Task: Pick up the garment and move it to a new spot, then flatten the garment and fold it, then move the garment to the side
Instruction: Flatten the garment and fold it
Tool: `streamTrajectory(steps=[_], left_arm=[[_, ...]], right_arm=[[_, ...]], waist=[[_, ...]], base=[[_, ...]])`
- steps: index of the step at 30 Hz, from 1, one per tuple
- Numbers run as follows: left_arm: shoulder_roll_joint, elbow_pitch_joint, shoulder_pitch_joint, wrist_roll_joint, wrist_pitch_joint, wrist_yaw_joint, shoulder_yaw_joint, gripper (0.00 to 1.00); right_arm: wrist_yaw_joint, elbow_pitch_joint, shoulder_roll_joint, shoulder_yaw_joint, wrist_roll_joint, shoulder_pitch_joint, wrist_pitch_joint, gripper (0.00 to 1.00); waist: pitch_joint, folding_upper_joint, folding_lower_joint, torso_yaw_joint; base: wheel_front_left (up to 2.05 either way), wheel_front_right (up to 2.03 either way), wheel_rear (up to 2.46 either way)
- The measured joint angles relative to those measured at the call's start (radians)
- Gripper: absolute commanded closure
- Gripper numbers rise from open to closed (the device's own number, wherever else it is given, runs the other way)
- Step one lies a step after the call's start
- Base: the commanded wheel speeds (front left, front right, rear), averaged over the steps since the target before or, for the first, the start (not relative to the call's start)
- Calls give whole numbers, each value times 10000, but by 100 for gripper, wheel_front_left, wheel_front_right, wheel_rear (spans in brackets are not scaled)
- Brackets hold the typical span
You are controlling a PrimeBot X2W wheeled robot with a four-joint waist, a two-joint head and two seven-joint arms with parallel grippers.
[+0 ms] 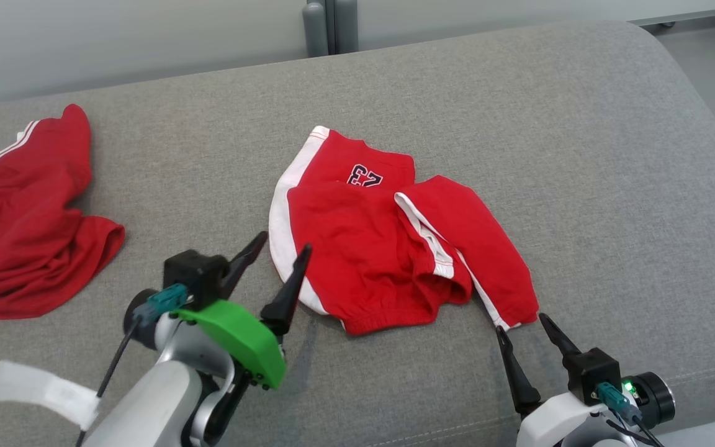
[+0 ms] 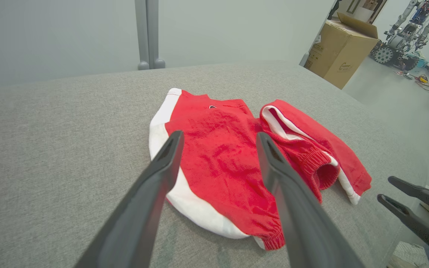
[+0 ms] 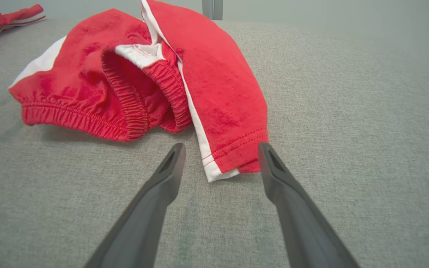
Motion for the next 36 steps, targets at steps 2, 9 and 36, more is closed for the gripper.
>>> streamTrajectory(steps=[2, 9, 36], left_arm=[[305, -92, 303, 293, -401, 176, 245, 0], [719, -245, 1337, 487, -1507, 405, 1014, 0], [943, -1112, 3010, 265, -2094, 531, 2243, 0]], right_arm=[[0, 81, -2, -54, 6, 0, 0, 0], [79, 439, -2, -178, 107, 4, 0, 8], [192, 1636, 163, -506, 364, -397, 0, 26]], waist=[[-48, 0, 0, 68], [-160, 0, 0, 275], [-73, 0, 0, 992]], base=[[0, 0, 0], [0, 0, 0], [0, 0, 0]])
